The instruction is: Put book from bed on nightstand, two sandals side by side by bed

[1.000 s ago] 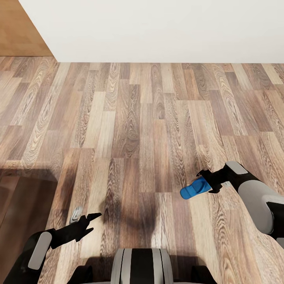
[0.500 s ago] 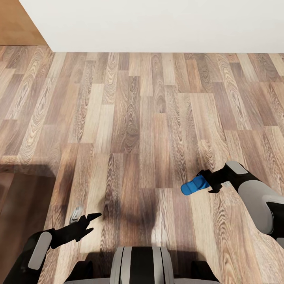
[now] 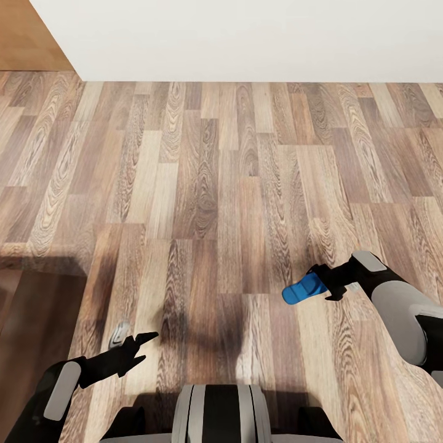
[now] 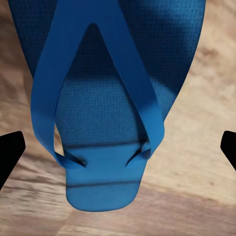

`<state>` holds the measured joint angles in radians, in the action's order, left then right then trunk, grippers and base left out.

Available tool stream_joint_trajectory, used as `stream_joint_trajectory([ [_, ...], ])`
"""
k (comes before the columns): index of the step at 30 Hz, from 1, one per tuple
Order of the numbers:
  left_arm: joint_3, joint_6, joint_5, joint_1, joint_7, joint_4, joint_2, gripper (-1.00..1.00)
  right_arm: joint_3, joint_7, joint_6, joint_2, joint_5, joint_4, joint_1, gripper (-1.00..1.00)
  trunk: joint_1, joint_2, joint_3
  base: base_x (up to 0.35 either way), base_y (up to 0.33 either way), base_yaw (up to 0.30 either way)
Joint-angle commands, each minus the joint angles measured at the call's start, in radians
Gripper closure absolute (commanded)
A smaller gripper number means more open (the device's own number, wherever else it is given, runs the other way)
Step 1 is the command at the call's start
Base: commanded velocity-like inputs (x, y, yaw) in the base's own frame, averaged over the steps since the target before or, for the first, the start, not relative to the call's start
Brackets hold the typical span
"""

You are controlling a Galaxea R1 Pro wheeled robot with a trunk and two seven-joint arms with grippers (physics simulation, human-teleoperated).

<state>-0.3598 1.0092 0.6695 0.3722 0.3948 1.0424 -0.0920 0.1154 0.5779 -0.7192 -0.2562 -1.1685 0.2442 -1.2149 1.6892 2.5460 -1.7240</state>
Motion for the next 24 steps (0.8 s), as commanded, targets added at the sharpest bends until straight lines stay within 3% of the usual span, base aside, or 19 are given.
stream_joint_trajectory([
  [1,-0.002,0.005,-0.007,0.001,0.008,0.0,0.0,-1.0,0.006,0.009,-0.002,0.0,-0.005,0.002,0.0,-1.0,0.0,0.0,-0.001,0.0,0.0,0.0],
  [24,-0.002,0.005,-0.007,0.001,0.008,0.0,0.0,-1.0,0.006,0.008,-0.002,0.002,-0.005,0.005,0.0,-1.0,0.0,0.0,-0.001,0.0,0.0,0.0],
])
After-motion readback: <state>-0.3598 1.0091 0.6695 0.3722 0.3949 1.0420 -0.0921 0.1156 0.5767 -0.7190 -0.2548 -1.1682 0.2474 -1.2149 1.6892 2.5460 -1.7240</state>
